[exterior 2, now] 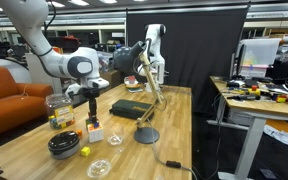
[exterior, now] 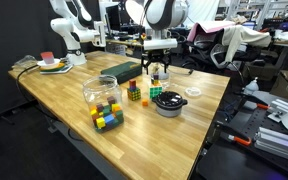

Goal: Pick up the dark purple block and put it on top the block tower on the right

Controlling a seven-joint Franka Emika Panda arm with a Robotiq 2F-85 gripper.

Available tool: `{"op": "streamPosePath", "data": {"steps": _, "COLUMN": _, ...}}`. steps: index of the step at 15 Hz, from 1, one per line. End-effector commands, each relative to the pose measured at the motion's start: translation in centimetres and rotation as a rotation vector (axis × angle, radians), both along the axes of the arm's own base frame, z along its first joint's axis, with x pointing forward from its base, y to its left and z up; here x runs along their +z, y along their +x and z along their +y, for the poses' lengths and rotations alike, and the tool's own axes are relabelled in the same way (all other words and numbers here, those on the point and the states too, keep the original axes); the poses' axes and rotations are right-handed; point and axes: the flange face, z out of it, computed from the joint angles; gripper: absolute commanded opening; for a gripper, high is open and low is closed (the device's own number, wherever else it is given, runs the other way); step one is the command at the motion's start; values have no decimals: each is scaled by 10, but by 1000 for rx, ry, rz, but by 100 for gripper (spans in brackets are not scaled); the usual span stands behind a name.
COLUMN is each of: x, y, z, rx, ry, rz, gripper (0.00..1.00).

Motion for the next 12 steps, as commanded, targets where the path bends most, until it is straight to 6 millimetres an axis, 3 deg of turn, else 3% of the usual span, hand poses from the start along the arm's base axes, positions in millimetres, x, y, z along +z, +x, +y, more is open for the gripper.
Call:
{"op": "streamPosePath", "data": {"steps": 1, "x": 31, "y": -22, "z": 2, "rx": 0, "ry": -31, "rz": -3, "gripper": 100}}
{"op": "streamPosePath", "data": {"steps": 6, "x": 64, "y": -62, "z": 21, "rx": 28, "ry": -71, "rz": 29, "gripper": 100}}
{"op": "streamPosePath", "data": {"steps": 7, "x": 57, "y": -47, "z": 21, "rx": 26, "ry": -57, "rz": 19, "gripper": 100}}
{"op": "streamPosePath", "data": {"steps": 9, "x": 63, "y": -59, "z": 25, "rx": 30, "ry": -58, "rz": 28, "gripper": 100}}
{"op": "streamPosePath", "data": {"steps": 12, "x": 63, "y": -60, "z": 23, "rx": 27, "ry": -59, "rz": 31, "gripper": 100}}
